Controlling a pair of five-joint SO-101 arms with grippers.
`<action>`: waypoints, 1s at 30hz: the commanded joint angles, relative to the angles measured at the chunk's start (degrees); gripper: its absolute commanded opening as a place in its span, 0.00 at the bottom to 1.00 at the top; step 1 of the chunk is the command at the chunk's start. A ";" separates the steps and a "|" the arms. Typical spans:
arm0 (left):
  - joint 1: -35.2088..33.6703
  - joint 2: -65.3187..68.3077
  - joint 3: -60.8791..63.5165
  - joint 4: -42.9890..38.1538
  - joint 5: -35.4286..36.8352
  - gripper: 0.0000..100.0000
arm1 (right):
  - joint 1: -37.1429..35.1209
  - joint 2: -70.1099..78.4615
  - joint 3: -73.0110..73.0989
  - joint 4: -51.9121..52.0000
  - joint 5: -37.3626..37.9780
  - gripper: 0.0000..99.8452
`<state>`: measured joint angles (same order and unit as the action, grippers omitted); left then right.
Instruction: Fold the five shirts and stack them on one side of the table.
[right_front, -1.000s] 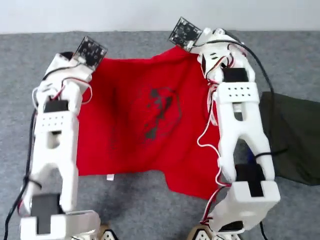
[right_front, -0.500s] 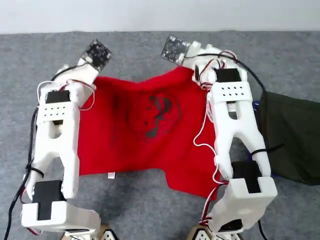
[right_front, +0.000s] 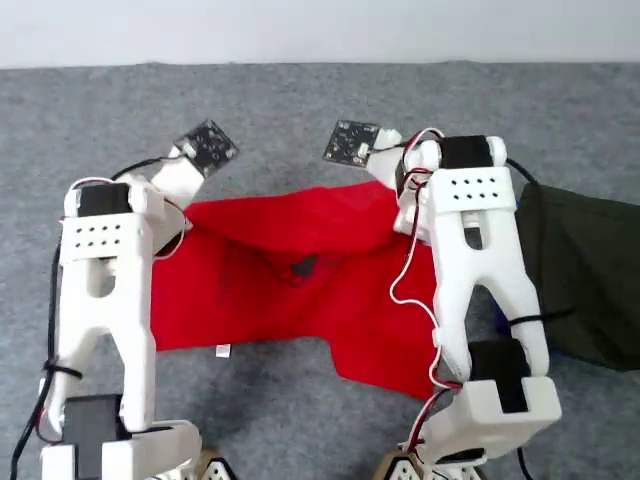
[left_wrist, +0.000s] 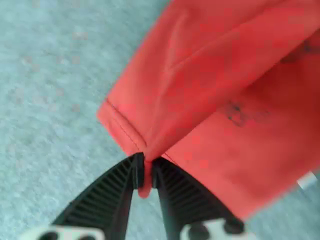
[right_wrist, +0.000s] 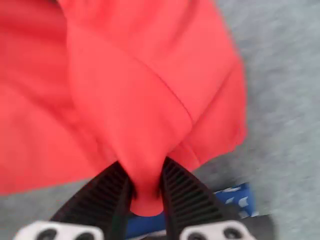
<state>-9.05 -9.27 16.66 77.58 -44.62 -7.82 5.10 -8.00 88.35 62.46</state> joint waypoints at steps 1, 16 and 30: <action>-1.85 -3.34 -2.77 3.96 -1.58 0.01 | -0.13 -3.74 -1.32 7.43 0.26 0.01; -4.22 -3.52 8.22 8.70 -9.23 0.01 | -2.86 -13.23 16.70 14.55 -2.11 0.01; -4.31 -3.60 9.01 13.54 -11.78 0.02 | -3.12 -16.04 23.21 14.37 -2.64 0.02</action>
<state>-12.75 -9.71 25.98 89.89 -55.60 -10.90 -8.09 15.38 100.31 60.70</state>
